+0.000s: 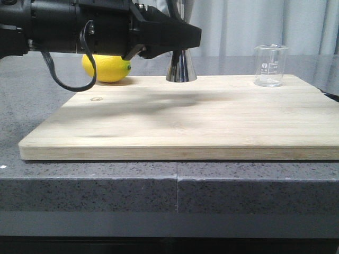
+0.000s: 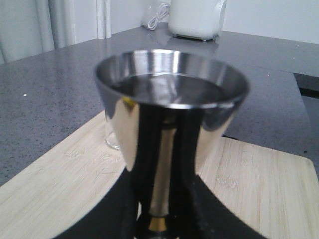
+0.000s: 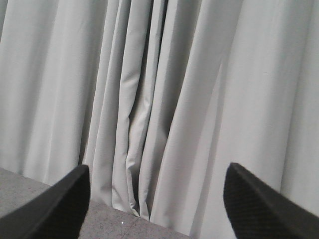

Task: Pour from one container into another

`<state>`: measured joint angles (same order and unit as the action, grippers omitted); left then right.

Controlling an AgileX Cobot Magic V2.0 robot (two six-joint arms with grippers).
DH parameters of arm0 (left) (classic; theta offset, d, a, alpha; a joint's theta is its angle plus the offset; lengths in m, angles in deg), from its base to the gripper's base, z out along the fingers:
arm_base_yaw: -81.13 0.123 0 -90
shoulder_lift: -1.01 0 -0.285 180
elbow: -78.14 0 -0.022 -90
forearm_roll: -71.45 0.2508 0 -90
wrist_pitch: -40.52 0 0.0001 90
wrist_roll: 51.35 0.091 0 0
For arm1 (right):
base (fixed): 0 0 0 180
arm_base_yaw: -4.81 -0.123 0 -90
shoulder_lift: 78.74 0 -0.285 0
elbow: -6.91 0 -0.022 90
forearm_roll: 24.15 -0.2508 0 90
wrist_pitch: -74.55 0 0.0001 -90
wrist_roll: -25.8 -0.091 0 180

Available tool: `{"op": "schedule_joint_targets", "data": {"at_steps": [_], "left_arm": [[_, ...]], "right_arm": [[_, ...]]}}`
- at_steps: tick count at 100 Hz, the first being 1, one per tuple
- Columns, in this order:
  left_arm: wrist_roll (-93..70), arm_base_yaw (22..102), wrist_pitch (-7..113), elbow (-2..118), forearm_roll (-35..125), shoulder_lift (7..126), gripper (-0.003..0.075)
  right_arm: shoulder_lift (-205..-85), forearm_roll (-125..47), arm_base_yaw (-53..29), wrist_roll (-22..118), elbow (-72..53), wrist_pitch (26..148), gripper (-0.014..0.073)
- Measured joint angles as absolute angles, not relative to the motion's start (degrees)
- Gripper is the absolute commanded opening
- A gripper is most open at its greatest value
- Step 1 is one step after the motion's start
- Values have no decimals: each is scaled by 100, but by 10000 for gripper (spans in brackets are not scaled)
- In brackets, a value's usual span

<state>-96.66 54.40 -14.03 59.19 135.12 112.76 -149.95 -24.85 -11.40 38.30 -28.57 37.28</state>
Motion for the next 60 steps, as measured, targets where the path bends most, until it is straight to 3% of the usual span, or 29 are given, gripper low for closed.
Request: {"op": "schedule_joint_targets", "data": {"at_steps": [60], "left_arm": [[-9455, 5622, -1529, 5930, 13494, 11482, -21]], "right_arm": [[-14995, -2485, -1140, 3830, -2857, 3741, 505]]}}
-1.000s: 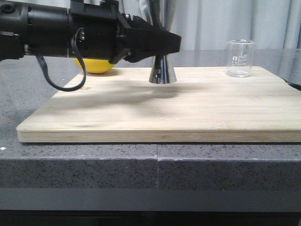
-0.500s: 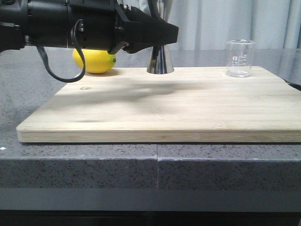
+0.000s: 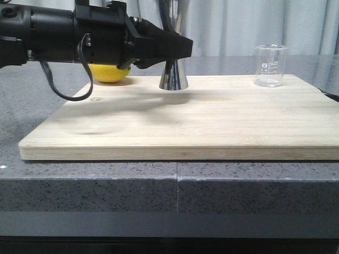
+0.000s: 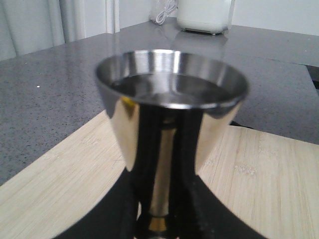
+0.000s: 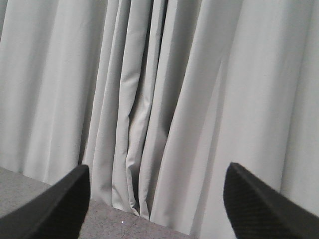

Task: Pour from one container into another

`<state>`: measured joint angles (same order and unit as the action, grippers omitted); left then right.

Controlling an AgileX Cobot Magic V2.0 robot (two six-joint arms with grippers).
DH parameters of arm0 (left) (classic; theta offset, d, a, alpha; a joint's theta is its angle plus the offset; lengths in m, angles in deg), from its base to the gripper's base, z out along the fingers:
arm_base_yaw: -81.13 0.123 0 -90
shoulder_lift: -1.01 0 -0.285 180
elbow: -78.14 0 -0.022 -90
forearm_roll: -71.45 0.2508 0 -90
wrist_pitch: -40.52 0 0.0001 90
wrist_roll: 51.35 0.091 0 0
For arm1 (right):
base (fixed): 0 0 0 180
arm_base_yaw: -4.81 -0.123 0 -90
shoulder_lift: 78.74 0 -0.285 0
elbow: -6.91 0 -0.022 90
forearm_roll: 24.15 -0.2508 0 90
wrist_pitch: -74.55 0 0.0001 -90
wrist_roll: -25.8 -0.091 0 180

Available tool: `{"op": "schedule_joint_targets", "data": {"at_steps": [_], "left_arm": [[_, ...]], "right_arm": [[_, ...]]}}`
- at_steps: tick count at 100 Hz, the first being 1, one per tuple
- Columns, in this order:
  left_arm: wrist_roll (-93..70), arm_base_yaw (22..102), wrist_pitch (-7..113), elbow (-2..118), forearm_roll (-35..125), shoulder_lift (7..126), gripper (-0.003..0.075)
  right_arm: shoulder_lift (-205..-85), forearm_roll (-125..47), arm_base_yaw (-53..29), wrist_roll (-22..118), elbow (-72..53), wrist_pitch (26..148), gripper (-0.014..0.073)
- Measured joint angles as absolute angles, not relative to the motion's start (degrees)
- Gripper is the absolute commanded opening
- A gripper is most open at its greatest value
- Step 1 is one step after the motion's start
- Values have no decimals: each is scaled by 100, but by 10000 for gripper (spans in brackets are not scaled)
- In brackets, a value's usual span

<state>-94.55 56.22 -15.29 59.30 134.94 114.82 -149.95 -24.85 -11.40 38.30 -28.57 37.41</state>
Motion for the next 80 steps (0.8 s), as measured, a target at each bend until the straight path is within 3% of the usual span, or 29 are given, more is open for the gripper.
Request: {"op": "schedule_joint_targets", "data": {"at_steps": [80], "left_arm": [[-9314, 5776, -1610, 5930, 13434, 11807, -21]], "right_arm": [[-14995, -2485, -1140, 3830, -2857, 3741, 506]]}}
